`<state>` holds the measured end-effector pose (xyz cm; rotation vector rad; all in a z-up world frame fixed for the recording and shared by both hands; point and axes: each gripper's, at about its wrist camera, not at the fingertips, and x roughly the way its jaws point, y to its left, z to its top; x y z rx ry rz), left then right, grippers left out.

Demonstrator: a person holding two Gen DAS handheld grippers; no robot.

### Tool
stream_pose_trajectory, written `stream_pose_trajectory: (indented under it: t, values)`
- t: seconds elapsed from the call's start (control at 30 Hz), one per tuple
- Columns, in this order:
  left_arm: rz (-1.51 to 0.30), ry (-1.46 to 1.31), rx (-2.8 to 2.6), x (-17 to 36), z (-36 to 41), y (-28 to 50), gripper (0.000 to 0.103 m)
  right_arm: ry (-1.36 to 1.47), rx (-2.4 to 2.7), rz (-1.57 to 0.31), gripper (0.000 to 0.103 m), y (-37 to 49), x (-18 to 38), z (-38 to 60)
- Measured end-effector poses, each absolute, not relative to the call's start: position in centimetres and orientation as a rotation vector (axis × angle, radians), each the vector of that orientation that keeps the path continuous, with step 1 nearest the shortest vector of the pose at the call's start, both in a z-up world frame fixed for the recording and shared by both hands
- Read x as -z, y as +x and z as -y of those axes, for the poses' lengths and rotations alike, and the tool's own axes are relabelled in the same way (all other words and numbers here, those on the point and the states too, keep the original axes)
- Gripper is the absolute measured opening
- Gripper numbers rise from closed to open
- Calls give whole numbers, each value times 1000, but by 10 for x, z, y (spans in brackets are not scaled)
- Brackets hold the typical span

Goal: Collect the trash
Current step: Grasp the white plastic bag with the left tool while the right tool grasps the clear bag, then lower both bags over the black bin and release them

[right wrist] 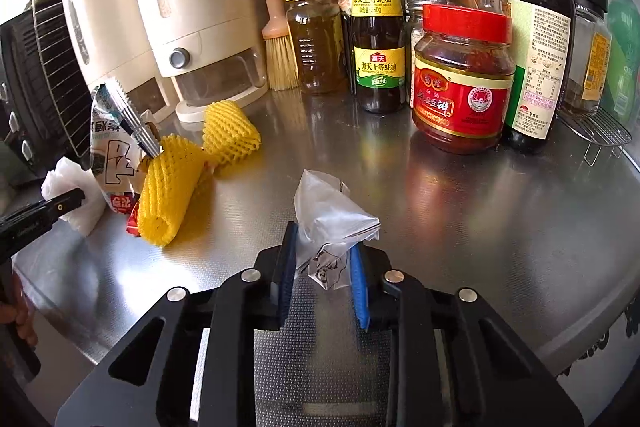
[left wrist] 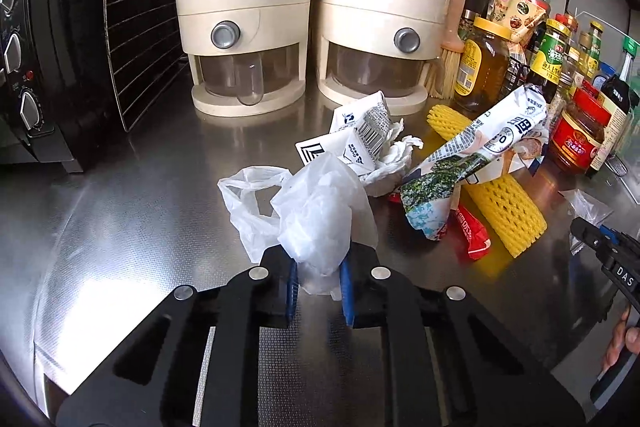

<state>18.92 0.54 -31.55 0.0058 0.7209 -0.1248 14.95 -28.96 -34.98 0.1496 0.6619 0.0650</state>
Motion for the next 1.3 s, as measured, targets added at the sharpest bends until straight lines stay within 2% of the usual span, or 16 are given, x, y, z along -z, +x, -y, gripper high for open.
stream_pose_trajectory:
  t: [0.13,0.5,0.7,0.93,1.3]
  values:
    - [-723,2,135,313,-8,168,13,134,-86,-649,17,136,343,282]
    - [-709,35,105,308,-4,69,16,93,-171,-572,17,51,316,246]
    - [-702,44,131,321,4,8,17,107,-213,-573,18,1,319,236]
    - [-750,40,173,364,16,-34,17,126,-245,-665,18,-32,359,228]
    - [-922,17,220,462,28,-40,17,142,-237,-844,18,-30,452,217]
